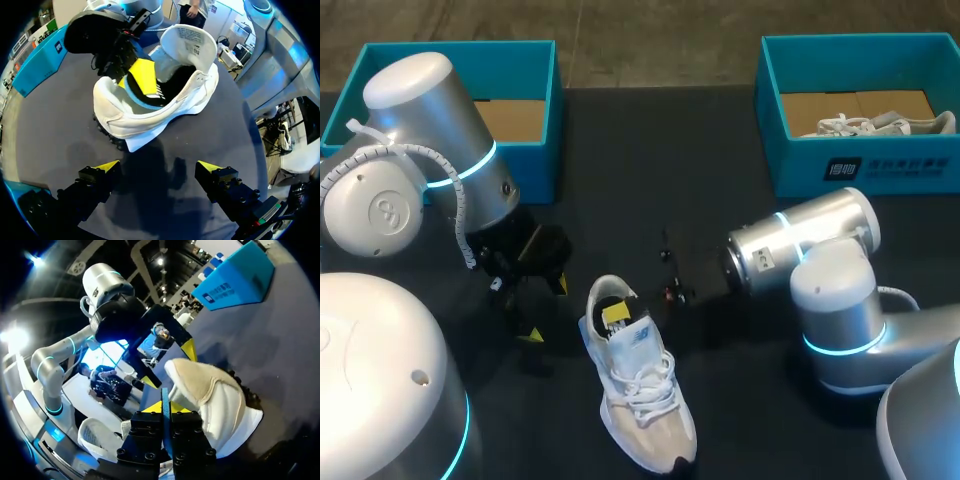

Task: Take the shoe out of the shoebox, open the shoe tongue, remove and reinsert the insole, then place the shoe into the shoebox

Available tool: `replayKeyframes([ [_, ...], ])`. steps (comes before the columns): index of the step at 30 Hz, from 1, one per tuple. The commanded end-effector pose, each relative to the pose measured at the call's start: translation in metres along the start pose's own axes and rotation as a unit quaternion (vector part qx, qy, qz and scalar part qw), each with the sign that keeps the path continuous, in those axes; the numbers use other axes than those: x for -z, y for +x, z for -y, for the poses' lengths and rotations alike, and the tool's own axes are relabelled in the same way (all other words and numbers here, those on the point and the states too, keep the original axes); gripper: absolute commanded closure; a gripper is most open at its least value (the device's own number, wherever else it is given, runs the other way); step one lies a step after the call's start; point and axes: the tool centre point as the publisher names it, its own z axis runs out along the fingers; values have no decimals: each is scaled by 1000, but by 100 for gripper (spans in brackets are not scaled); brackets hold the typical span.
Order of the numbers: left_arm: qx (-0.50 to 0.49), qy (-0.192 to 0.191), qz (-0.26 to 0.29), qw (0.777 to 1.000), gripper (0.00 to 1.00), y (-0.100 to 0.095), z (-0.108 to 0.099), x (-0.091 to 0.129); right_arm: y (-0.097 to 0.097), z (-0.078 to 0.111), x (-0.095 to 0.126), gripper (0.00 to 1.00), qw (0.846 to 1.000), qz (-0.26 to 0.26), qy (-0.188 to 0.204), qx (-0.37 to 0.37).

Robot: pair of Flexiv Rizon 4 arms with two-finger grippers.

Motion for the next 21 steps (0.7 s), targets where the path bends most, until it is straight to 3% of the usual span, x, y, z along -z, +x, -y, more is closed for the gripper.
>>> replayKeyframes([
  [1, -1, 1, 2, 1000, 0, 2, -1, 0, 5, 10, -4, 100, 1000, 10, 0, -2],
  [5, -1, 1, 2, 1000, 0, 2, -1, 0, 11, 6, -3, 97, 1000, 16, -1, 5],
  [7, -1, 1, 2, 1000, 0, 2, -1, 0, 12, 2, -2, 68, 1000, 18, -3, 12],
  [9, -1, 1, 2, 1000, 0, 2, -1, 0, 13, -2, -1, 53, 1000, 19, -2, 17],
  [10, -1, 1, 2, 1000, 0, 2, -1, 0, 14, -5, -1, 33, 1000, 20, 0, 22],
  [11, -1, 1, 2, 1000, 0, 2, -1, 0, 14, -7, -1, 24, 999, 21, 2, 26],
  [15, -1, 1, 2, 1000, 0, 2, -1, 0, 16, -15, 1, 22, 999, 22, 4, 40],
  [21, -1, 1, 2, 1000, 0, 2, -1, 0, 22, -28, 2, 7, 997, 25, 8, 67],
])
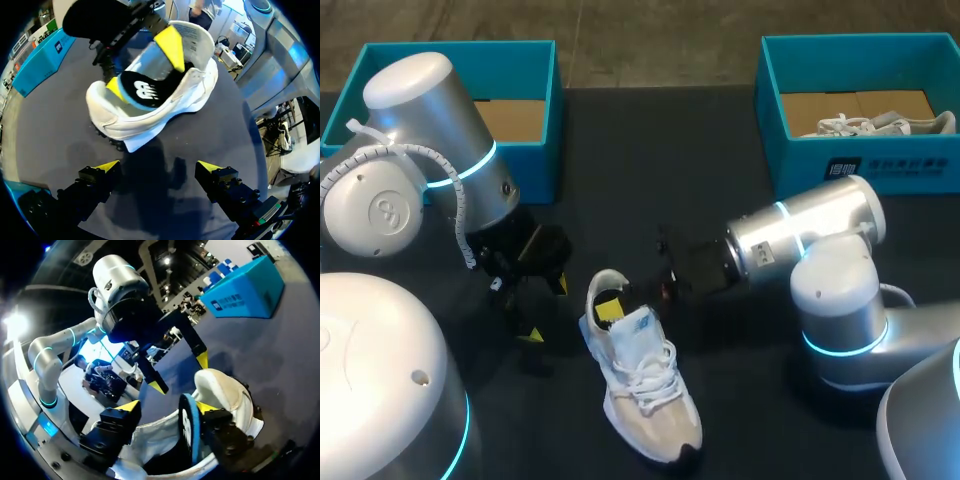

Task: Take the shoe out of the shoebox, open the shoe tongue, remove and reinsert the insole, then place the shoe into the shoebox

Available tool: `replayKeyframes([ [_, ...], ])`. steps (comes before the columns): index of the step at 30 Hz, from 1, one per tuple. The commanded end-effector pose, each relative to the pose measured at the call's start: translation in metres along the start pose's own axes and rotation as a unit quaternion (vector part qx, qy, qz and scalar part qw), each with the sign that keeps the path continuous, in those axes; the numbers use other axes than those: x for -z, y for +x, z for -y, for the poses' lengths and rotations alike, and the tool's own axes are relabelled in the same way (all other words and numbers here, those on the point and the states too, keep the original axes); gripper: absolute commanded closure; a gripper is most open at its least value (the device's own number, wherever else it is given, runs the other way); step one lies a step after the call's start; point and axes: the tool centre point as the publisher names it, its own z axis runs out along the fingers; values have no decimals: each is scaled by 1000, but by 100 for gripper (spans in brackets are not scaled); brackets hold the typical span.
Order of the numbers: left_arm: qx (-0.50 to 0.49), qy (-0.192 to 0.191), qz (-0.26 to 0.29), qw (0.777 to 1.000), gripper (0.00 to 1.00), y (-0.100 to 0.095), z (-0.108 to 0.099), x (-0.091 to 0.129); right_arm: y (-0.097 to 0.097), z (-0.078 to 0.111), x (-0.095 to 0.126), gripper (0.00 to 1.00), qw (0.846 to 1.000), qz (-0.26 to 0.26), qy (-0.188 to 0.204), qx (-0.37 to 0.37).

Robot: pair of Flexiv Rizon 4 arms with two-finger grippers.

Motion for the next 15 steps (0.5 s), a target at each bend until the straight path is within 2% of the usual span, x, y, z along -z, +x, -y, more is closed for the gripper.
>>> replayKeyframes([
  [1, -1, 1, 2, 1000, 0, 2, -1, 0, 3, -10, 1, 7, 1000, 4, 9, 7],
  [15, -1, 1, 2, 1000, 0, 2, -1, 0, 18, -13, 11, 12, 999, 35, 0, 22],
])
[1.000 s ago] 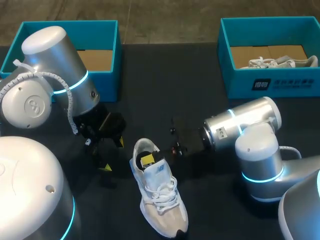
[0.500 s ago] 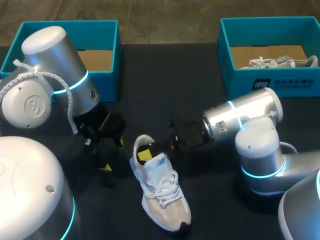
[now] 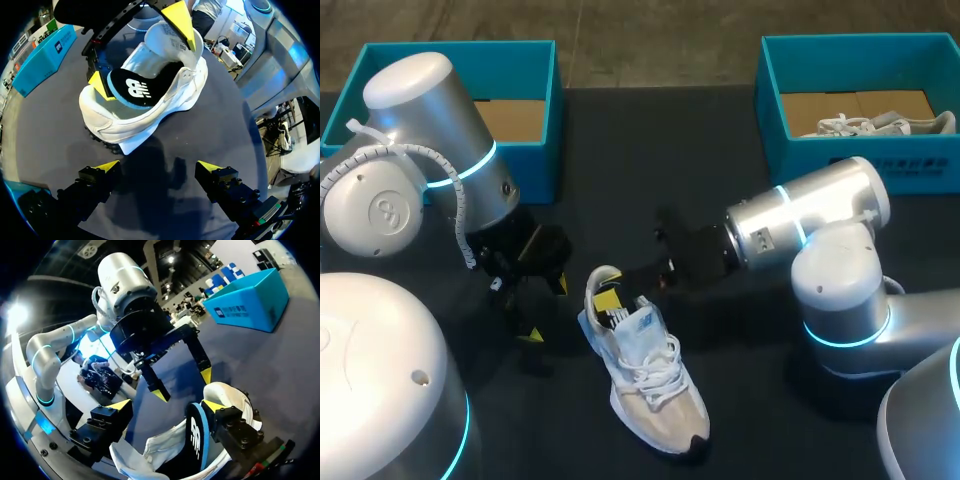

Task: Take the shoe out of the shoebox, open the shoe tongue, remove and reinsert the insole, then place the shoe into the shoebox

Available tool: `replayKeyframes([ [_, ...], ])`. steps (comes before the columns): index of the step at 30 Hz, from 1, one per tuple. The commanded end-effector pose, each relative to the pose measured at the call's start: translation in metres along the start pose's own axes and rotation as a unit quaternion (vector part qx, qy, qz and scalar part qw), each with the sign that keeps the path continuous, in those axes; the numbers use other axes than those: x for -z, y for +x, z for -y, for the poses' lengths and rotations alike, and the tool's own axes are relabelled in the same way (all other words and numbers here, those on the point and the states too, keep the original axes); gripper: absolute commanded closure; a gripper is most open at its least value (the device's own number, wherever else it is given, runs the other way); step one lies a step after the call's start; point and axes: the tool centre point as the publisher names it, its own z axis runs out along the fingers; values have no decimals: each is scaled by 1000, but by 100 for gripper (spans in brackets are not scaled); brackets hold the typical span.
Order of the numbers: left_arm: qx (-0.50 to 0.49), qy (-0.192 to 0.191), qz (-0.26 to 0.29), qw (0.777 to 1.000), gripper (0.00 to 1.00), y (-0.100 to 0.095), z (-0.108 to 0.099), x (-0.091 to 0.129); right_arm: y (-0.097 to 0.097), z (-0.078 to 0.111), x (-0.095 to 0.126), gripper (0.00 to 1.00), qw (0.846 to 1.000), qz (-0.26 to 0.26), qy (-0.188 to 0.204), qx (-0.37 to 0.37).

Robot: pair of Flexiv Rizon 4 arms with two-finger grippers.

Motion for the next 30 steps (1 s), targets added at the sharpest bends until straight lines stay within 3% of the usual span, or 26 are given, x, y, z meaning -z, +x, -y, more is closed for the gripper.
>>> replayKeyframes([
  [1, -1, 1, 2, 1000, 0, 2, -1, 0, 12, 3, 8, 11, 1000, 16, -7, 6],
  [8, -1, 1, 2, 1000, 0, 2, -1, 0, 21, -5, 17, 8, 999, 42, -12, 23],
  [14, -1, 1, 2, 1000, 0, 2, -1, 0, 19, -16, 30, 11, 997, 75, -15, 16],
  [22, -1, 1, 2, 1000, 0, 2, -1, 0, 17, -28, 43, 9, 988, 153, -9, -23],
  [26, -1, 1, 2, 1000, 0, 2, -1, 0, 20, -32, 48, 0, 982, 187, -6, -38],
  [30, -1, 1, 2, 1000, 0, 2, -1, 0, 23, -34, 54, 0, 969, 239, 2, -58],
])
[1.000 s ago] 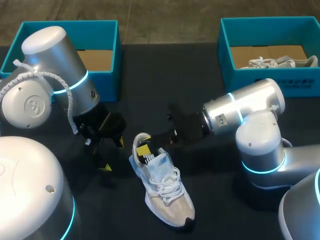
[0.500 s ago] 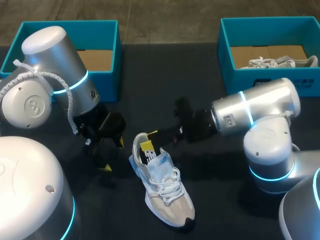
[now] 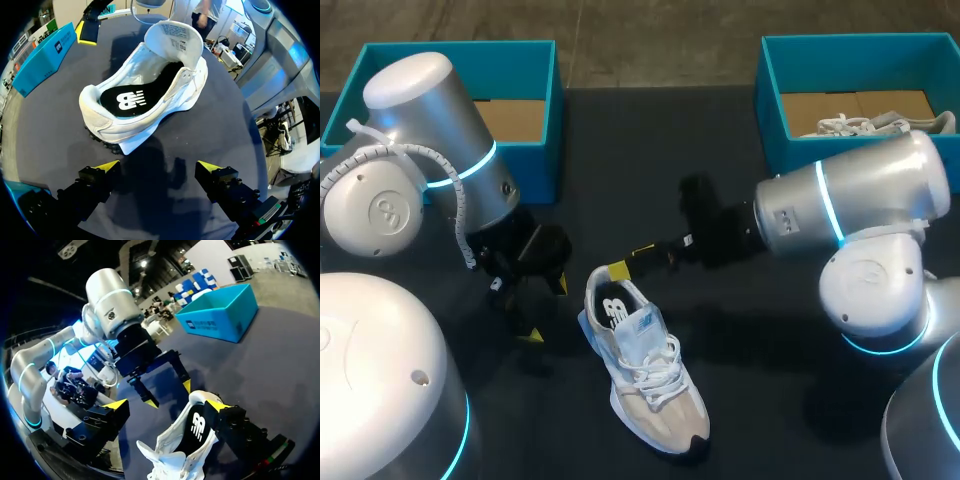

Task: Take the shoe out of the shoebox, open the shoe tongue, remove and reinsert the insole, then place the shoe into the shoebox

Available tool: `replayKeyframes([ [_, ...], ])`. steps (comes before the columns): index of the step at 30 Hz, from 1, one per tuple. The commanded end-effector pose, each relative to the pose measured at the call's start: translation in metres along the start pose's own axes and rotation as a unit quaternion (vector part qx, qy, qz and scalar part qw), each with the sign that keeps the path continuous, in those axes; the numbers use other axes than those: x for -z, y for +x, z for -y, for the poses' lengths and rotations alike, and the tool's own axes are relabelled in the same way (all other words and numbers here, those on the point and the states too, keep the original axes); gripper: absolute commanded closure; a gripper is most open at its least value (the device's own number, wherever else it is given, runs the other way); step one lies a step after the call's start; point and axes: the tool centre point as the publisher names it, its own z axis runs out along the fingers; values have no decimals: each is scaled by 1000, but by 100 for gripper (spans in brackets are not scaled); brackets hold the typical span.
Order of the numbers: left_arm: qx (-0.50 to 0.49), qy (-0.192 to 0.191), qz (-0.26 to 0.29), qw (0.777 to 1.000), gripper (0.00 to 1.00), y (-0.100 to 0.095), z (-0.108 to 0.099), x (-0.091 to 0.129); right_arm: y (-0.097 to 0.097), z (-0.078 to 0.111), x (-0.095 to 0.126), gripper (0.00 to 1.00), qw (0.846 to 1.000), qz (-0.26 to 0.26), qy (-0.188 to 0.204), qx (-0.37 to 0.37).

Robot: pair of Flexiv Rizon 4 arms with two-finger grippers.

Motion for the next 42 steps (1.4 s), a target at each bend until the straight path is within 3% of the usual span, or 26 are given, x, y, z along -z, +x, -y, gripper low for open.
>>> replayKeyframes([
  [1, -1, 1, 2, 1000, 0, 2, -1, 0, 7, -5, 8, 0, 993, 111, 20, -19],
  [4, -1, 1, 2, 1000, 0, 2, -1, 0, 7, -7, 13, 0, 987, 153, 34, -42],
  [14, -1, 1, 2, 1000, 0, 2, -1, 0, 7, -7, 13, 0, 987, 153, 34, -42],
  [22, -14, 25, -16, 999, 0, -7, -26, 48, 5, -6, 0, 0, 984, 163, 58, -30],
  [33, -131, 21, -12, 991, 0, -13, -62, 94, 17, -7, -18, 1, 962, 253, 106, 14],
  [35, -148, 16, -4, 989, 0, -13, -67, 99, 17, -6, -21, 18, 959, 260, 109, 9],
  [36, -159, 17, -8, 987, 0, -13, -69, 104, 17, -6, -22, 49, 958, 265, 110, 8],
  [37, -168, 18, -9, 986, 0, -13, -71, 109, 17, -5, -23, 56, 957, 268, 111, 6],
  [41, -199, 29, -15, 979, 0, -14, -77, 125, 16, 0, -26, 67, 955, 276, 109, -5],
  [42, -200, 32, -20, 979, 0, -16, -78, 127, 16, 1, -27, 74, 953, 283, 109, -9],
])
